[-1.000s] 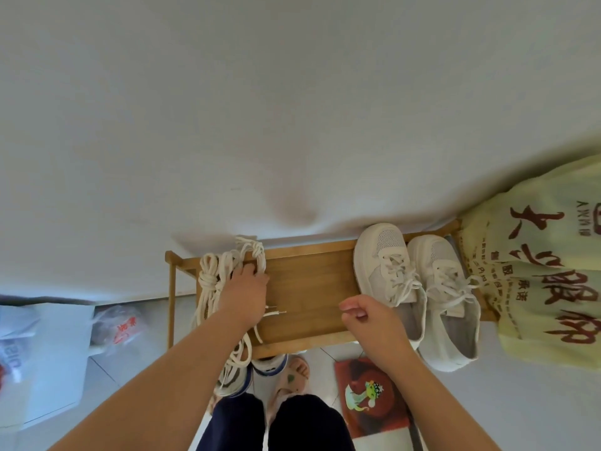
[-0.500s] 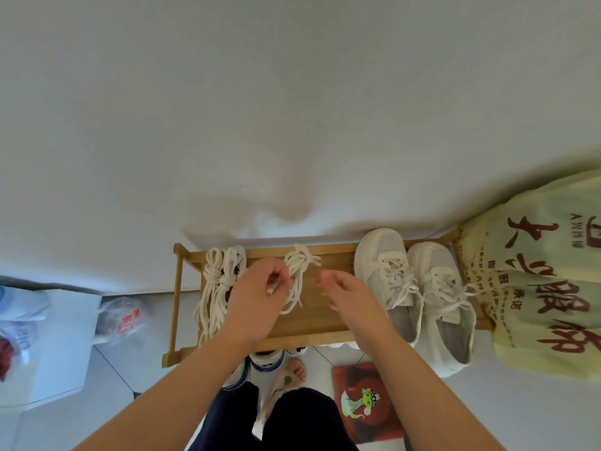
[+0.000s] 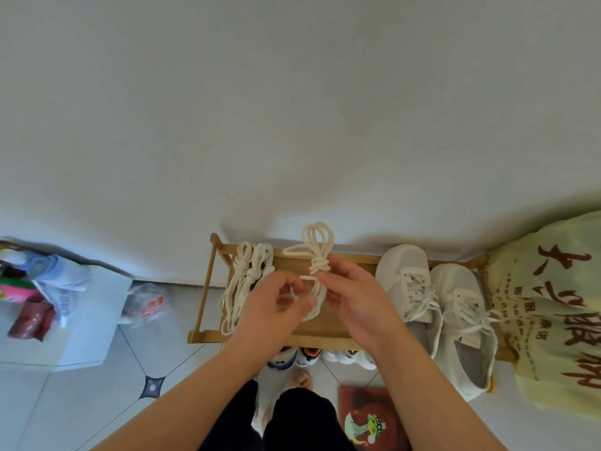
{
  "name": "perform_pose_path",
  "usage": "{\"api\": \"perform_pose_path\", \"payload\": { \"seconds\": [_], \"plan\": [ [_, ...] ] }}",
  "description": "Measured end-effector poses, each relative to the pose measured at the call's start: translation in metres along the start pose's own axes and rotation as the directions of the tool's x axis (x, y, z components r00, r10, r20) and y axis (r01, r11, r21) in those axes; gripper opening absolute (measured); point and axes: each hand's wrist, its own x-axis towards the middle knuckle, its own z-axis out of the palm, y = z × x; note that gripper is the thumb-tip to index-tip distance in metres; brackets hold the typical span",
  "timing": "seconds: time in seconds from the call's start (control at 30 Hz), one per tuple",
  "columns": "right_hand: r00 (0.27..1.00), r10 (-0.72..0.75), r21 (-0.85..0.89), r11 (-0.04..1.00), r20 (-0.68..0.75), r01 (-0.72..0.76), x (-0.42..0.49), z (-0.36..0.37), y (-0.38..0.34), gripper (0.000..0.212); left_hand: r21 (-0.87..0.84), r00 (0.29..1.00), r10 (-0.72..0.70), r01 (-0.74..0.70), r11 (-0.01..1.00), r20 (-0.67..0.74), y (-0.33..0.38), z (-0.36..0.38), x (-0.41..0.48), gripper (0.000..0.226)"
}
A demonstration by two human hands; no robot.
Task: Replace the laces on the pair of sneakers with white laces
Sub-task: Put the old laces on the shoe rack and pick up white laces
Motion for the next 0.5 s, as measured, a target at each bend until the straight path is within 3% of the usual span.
{"api": "perform_pose_path", "payload": {
  "seconds": [0.1,0.23,0.5],
  "plan": [
    [0.999,-0.013,-0.083,0.996,0.046,0.017,-0.003,0.012,0.003,0.029,-0.049,0.985,0.021,-0.030,0.998,-0.170,0.005,-0.009,-0.005,0.009],
    [0.996,-0.026,-0.214,0.976,0.083,0.043,-0.004,0.032,0.008,0.028,-0.036,0.922,0.081,-0.103,0.994,-0.379,0.011,-0.025,-0.017,0.022],
    [0.985,-0.044,-0.379,0.919,0.170,0.106,-0.019,0.081,0.020,0.020,0.003,0.919,0.093,-0.099,0.995,-0.382,0.006,-0.071,-0.057,0.032]
  ]
}}
